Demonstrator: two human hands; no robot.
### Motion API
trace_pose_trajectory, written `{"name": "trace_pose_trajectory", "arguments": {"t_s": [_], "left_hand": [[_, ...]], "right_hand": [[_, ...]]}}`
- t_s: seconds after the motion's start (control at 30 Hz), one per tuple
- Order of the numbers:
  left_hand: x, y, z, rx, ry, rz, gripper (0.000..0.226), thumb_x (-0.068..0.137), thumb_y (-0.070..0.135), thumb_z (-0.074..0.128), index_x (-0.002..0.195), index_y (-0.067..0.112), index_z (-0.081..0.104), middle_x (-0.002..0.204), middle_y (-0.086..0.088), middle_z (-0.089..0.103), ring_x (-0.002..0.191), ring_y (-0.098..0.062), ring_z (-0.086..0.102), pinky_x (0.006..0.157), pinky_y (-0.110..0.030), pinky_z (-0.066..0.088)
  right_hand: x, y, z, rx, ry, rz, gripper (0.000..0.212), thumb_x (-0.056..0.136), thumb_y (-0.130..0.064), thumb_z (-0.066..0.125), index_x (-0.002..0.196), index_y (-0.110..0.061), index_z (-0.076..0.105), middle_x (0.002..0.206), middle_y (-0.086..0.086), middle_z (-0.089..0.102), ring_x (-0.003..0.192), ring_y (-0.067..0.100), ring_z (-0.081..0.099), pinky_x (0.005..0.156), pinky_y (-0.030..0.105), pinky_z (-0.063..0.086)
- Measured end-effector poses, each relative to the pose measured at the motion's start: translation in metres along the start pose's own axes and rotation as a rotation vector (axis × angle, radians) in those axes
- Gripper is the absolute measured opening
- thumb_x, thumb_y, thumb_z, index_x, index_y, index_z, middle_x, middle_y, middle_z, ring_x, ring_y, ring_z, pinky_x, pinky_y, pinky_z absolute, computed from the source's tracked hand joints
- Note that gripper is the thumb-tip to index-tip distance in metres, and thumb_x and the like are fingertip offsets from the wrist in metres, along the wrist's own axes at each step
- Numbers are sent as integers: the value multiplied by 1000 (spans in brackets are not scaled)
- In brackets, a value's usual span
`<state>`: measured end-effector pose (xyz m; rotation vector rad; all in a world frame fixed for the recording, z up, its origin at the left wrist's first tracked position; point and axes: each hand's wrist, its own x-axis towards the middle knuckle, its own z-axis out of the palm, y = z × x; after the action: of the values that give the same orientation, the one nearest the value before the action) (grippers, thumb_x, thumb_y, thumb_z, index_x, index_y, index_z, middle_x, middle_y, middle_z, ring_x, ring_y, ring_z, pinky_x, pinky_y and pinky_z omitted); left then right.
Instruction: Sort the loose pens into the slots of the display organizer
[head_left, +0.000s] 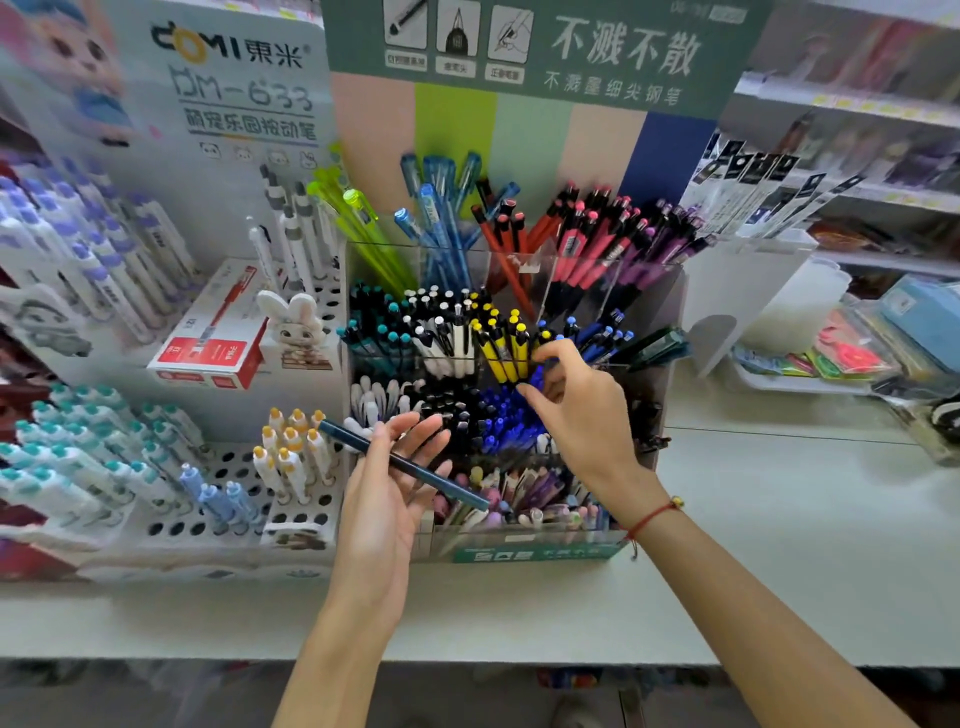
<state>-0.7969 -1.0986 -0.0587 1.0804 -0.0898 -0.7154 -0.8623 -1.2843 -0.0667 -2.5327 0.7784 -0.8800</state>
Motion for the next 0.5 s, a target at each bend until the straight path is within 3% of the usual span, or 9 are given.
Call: {"name": "trace_pose_trajectory", "arguments": {"t_s": [0.07,0.17,0.23,0.3,0.43,0.5], "left_hand": [[0,-2,-3,162,21,41,38,99,42,31,104,26,65,115,-2,63,98,-6,63,83,-27,49],[1,0,-2,297,-8,66,41,92,53,33,105,33,67,110,-7,58,99,-15,63,89,-34,52],[2,2,1,270,-7,69,37,95,46,37,105,25,67,101,-13,60,93,-14,67,77,-22,55],[1,4,6,228,5,71,30,93,39,46,102,20,67,93,-6,68,87,-9,68,70,-17,55],[2,4,15,163,51,85,14,88,27,60,97,19,67,84,3,75,86,-11,71,77,-21,57],[2,4,22,141,42,98,12,87,22,62,96,18,67,90,0,75,88,-12,71,80,-21,57]], "right_hand": [[-11,2,6,-53,57,-47,23,80,-18,77,96,-12,63,73,-1,63,62,11,56,57,29,53],[-20,7,12,-141,106,-83,21,76,-19,80,91,-14,67,78,-1,63,70,10,52,58,24,48],[-18,12,12,-181,99,-137,20,77,-20,79,93,-14,70,85,-1,67,84,16,56,67,27,50],[-19,16,11,-209,55,-169,17,83,-24,73,97,-13,71,92,-2,68,91,19,56,73,33,52],[-25,18,5,-256,-11,-209,33,94,-31,46,108,-16,72,105,-1,68,102,20,54,80,37,51],[-30,11,-2,-196,-24,-174,34,94,-28,47,121,-18,66,115,0,65,110,15,50,91,31,48]]}}
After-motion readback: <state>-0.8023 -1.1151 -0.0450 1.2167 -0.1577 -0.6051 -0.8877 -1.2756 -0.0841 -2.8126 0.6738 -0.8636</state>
